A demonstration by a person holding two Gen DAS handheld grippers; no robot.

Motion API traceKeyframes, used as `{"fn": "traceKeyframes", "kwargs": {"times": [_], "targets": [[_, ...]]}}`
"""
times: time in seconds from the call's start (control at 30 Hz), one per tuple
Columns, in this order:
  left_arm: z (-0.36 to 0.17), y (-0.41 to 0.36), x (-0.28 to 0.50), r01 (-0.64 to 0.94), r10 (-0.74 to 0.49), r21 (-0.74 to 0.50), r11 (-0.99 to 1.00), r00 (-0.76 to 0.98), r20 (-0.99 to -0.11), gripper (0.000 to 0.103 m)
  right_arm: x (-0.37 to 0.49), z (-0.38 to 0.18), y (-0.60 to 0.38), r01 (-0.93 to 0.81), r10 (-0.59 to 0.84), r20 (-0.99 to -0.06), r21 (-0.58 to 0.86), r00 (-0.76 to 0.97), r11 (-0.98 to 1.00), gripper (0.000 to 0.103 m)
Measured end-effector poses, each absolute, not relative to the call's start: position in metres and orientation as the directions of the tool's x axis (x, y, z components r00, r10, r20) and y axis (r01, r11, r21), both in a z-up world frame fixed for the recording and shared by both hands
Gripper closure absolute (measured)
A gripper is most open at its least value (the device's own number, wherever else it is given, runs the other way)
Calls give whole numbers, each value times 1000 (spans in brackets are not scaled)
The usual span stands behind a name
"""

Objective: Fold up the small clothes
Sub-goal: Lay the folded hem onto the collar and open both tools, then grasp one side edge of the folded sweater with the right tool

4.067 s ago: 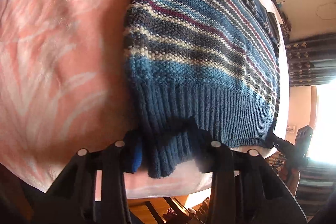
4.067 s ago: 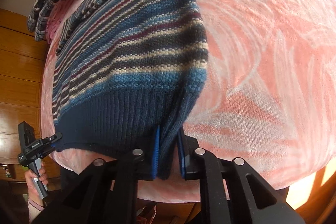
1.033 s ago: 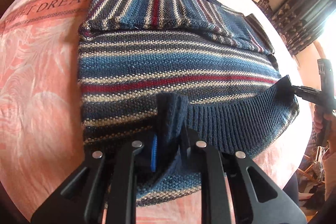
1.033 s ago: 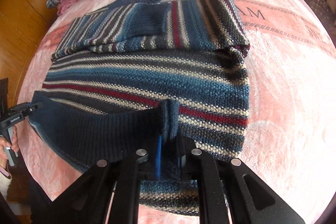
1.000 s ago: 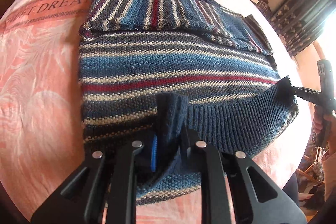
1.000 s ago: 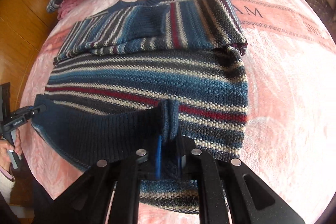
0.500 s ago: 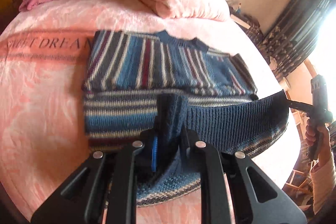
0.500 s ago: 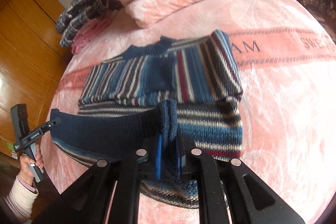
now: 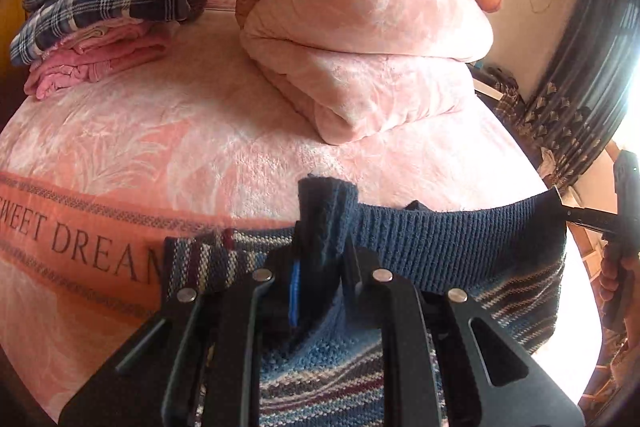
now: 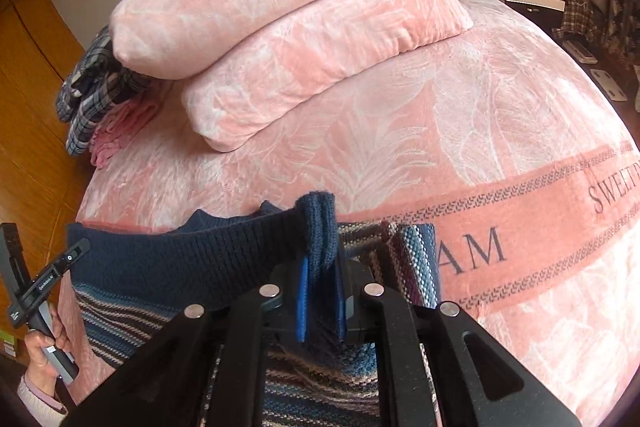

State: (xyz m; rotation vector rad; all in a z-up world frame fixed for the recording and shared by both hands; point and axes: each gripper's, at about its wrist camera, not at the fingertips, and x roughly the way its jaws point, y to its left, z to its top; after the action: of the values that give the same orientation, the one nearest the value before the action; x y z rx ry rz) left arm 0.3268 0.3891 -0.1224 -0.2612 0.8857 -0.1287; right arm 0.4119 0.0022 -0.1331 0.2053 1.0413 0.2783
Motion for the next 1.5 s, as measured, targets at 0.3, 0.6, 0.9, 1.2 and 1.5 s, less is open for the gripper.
{"fn": "traceKeyframes", "kwargs": {"times": [0.3, 0.6, 0.9, 1.2, 1.5], "targets": [[-196, 393, 364, -54, -164, -227, 972, 532, -831, 87, 449, -199, 14, -103, 247, -880, 225, 406, 969, 93], [-217, 409, 364, -149, -127, -225, 963, 486, -864, 59, 446, -220, 8, -91, 177, -899, 153, 402, 984, 73], [-156, 405, 289, -133, -173, -305, 943, 586, -791, 36, 351, -186, -50, -120, 296, -861, 270, 414, 955, 46], [-179, 354, 251, -53, -251, -315, 948, 484, -838, 30, 295, -234, -74, -102, 314, -917, 298, 247, 949, 85], [-213, 354, 248, -65, -212, -259, 964, 403, -890, 30, 287, -238, -96, -23, 344, -905, 350, 248, 937, 91]]}}
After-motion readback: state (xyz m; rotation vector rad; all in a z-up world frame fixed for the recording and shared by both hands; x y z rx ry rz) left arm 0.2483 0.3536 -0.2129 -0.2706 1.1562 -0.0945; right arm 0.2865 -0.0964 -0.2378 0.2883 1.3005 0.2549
